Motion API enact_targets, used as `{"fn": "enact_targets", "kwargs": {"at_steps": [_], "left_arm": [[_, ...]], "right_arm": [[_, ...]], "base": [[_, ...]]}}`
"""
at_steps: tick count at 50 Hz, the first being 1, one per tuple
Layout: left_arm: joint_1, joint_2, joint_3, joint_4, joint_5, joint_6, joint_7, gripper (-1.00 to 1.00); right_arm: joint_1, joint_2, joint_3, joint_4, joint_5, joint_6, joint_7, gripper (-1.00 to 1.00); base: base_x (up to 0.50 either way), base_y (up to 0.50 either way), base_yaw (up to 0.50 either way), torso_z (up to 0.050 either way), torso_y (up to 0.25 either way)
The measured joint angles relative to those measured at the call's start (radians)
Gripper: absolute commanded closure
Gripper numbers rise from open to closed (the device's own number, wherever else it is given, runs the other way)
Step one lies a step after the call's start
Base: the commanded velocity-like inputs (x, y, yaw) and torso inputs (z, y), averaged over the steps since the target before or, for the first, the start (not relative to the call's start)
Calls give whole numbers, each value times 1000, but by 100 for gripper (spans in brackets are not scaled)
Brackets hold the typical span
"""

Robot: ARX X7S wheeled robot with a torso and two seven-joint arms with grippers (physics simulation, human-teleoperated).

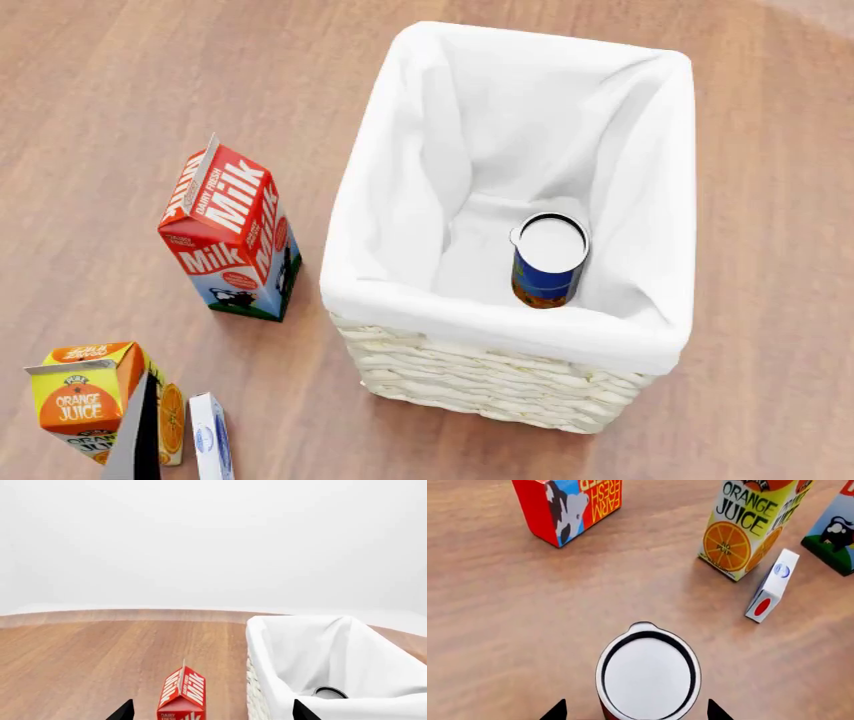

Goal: Pick up the alphabet soup and the tomato sauce, and put them in the basket.

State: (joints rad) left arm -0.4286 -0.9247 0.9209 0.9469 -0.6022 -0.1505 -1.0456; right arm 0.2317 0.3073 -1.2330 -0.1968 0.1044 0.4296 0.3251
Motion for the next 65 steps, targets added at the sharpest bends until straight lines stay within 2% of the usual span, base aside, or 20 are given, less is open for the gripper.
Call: {"fn": "enact_targets", "kwargs": {"at_steps": [36, 37, 65], "left_arm": [[-3, -1, 4, -3, 0, 4, 0, -100], [-3, -1, 4, -3, 0, 5, 1, -100], [-9, 5, 11, -2, 1, -1, 1, -100]], "right_arm": [[32, -34, 27, 93, 26, -23, -15, -100], [33, -35, 27, 94, 26, -23, -15, 100], [26, -24, 42, 57, 55, -2, 11, 100]], "base": [[0, 0, 0, 0, 0], [0, 0, 0, 0, 0], [0, 0, 0, 0, 0]]}}
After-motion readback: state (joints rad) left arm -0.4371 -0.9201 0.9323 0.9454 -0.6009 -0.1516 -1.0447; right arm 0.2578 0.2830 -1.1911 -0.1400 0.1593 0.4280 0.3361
